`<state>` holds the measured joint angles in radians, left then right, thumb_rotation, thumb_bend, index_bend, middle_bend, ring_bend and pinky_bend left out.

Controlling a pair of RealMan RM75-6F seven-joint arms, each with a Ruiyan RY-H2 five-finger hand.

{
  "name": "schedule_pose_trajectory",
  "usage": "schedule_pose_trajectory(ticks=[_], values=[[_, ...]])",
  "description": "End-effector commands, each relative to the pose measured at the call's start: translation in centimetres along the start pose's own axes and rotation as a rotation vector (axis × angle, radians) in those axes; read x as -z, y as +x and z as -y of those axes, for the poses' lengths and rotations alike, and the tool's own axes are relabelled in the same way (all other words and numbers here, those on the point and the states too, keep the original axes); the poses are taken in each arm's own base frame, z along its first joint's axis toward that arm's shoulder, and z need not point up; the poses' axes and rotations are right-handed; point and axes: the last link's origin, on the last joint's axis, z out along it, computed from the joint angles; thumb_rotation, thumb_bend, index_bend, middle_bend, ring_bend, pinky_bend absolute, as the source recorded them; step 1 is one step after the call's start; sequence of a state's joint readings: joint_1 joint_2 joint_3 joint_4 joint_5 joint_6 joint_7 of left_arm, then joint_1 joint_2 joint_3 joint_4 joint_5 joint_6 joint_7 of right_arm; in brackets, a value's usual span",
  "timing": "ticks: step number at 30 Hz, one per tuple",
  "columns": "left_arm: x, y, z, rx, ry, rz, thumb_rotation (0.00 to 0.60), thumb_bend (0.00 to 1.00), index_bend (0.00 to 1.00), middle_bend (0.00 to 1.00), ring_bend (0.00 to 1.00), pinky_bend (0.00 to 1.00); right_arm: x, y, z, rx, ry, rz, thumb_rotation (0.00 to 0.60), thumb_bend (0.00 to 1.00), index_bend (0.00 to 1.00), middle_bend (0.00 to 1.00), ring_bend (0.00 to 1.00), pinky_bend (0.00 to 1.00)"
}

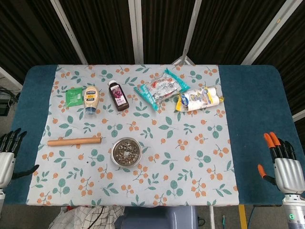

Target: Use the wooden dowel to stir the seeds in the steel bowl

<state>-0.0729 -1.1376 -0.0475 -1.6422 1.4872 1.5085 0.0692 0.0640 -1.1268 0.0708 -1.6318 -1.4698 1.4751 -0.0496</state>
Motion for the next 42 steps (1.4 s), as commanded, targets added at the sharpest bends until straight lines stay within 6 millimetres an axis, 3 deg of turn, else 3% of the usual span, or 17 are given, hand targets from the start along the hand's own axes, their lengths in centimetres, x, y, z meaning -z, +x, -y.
schedule_pose_trajectory(ticks=[1,22,30,33,39,42], values=[[0.0,0.0,0.0,0.001,0.001,0.001,0.6,0.0,0.0,0.0,0.0,0.0,0.0,0.0,0.0,-0.001,-0.002,0.001,0.6,0.37,0.0,0.0,0.0,0.0],[-0.2,-0.5,0.0,-0.018,0.015,0.042,0.6,0.0,0.0,0.0,0.0,0.0,-0.1,0.0,0.1,0.003,0.006,-0.016,0.6,0.37,0.0,0.0,0.0,0.0],[-3.5,-0.9,-1.8,-0.064,0.0,0.054,0.6,0.01,0.0,0.0,0.0,0.0,-0.1,0.2,-0.1,-0.006,-0.005,-0.022,0.6,0.37,0.0,0.0,0.0,0.0],[-5.2,-1.1,-2.8,-0.112,-0.006,0.052,0.6,0.03,0.06,0.04,0.0,0.0,-0.1,0.1,-0.1,-0.003,-0.004,-0.016,0.6,0.37,0.0,0.0,0.0,0.0],[-8.1,-2.7,-5.1,-0.123,0.018,0.133,0.6,0.09,0.27,0.25,0.01,0.0,-0.1,0.1,-0.2,-0.009,-0.01,-0.011,0.6,0.37,0.0,0.0,0.0,0.0],[-9.2,-3.7,-6.1,-0.118,0.039,0.179,0.6,0.15,0.35,0.3,0.02,0.0,0.0,0.2,-0.3,-0.015,-0.013,-0.011,0.6,0.37,0.0,0.0,0.0,0.0]])
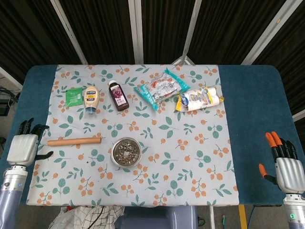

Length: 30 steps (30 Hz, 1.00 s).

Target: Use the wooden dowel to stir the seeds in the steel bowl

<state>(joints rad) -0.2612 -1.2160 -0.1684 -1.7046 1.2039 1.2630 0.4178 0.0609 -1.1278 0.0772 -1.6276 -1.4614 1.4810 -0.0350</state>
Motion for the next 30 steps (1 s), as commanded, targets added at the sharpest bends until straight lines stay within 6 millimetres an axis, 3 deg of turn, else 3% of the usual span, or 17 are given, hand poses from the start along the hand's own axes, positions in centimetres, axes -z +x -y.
schedule_pose_trajectory(ticks=[1,11,18,30], values=[[-2.3,-0.9,-2.7,0.021,0.007,0.068,0.6,0.17,0.36,0.31,0.02,0.0,0.0,0.1,0.0,-0.004,-0.002,-0.001,0.6,0.37,0.0,0.0,0.0,0.0],[-5.5,-2.9,-6.5,-0.008,0.022,0.13,0.6,0.36,0.37,0.32,0.02,0.0,-0.1,0.2,-0.3,-0.017,-0.016,-0.004,0.6,0.37,0.0,0.0,0.0,0.0],[-6.2,-4.0,-9.4,-0.002,0.002,0.163,0.6,0.4,0.42,0.34,0.02,0.0,-0.1,0.2,-0.2,-0.022,-0.016,0.002,0.6,0.37,0.0,0.0,0.0,0.0],[-6.7,-5.8,-10.9,-0.039,-0.001,0.193,0.6,0.4,0.43,0.36,0.02,0.0,-0.1,0.1,-0.2,-0.026,-0.019,0.008,0.6,0.37,0.0,0.0,0.0,0.0]])
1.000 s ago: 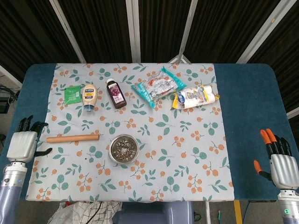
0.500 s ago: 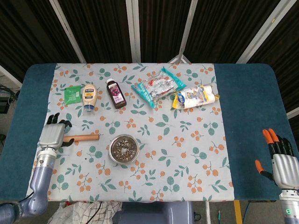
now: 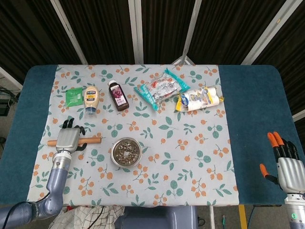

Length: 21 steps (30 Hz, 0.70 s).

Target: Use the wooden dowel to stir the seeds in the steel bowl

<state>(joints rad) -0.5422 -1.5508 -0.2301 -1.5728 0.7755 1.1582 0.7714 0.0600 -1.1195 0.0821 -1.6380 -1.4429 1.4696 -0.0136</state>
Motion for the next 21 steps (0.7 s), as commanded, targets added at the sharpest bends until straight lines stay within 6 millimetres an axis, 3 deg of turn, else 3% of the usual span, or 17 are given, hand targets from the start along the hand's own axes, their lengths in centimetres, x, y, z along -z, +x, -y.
schedule_pose_trajectory(ticks=[1,21], values=[[-0.4,-0.3,-0.4,-0.009,0.0,0.004,0.6,0.4,0.43,0.36,0.02,0.0,0.0,0.0,0.0,-0.001,-0.003,0.0,0.6,0.37,0.0,0.0,0.0,0.0],[-1.1,-1.4,-2.7,-0.017,-0.026,0.026,0.6,0.43,0.44,0.36,0.02,0.0,0.1,-0.1,0.0,0.002,-0.005,0.001,0.6,0.37,0.0,0.0,0.0,0.0]])
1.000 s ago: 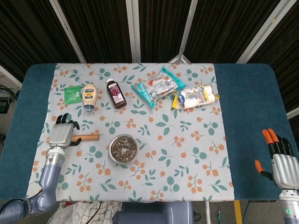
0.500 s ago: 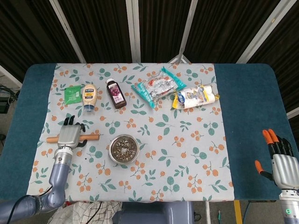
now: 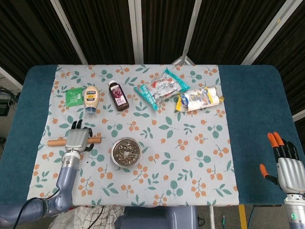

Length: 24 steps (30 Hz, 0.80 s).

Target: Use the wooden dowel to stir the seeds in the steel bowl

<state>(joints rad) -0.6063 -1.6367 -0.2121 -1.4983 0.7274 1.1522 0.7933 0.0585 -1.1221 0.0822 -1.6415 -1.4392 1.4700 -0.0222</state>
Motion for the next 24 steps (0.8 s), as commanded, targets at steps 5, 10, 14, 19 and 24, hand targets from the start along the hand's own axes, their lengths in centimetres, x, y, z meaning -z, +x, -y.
schedule_pose_trajectory(ticks=[5,10,14,19,24], values=[[-0.12,-0.06,-0.58,0.003,-0.014,0.001,0.6,0.45,0.45,0.36,0.02,0.0,-0.01,0.0,-0.04,-0.003,-0.004,0.001,0.6,0.37,0.0,0.0,0.0,0.0],[0.02,-0.24,-0.94,-0.008,-0.028,0.006,0.6,0.47,0.46,0.36,0.02,0.0,-0.01,-0.01,-0.03,-0.004,-0.002,0.003,0.6,0.37,0.0,0.0,0.0,0.0],[0.14,-0.35,-1.11,-0.008,-0.037,0.007,0.6,0.5,0.52,0.37,0.02,0.0,-0.01,0.0,-0.03,-0.004,-0.002,0.002,0.6,0.37,0.0,0.0,0.0,0.0],[0.26,-0.48,-1.09,-0.013,-0.04,0.008,0.6,0.5,0.55,0.38,0.03,0.0,-0.01,-0.01,-0.03,-0.003,-0.002,0.002,0.6,0.37,0.0,0.0,0.0,0.0],[0.36,-0.46,-1.12,-0.012,-0.046,0.004,0.6,0.5,0.58,0.39,0.03,0.0,0.0,-0.04,0.0,-0.002,-0.001,0.003,0.6,0.37,0.0,0.0,0.0,0.0]])
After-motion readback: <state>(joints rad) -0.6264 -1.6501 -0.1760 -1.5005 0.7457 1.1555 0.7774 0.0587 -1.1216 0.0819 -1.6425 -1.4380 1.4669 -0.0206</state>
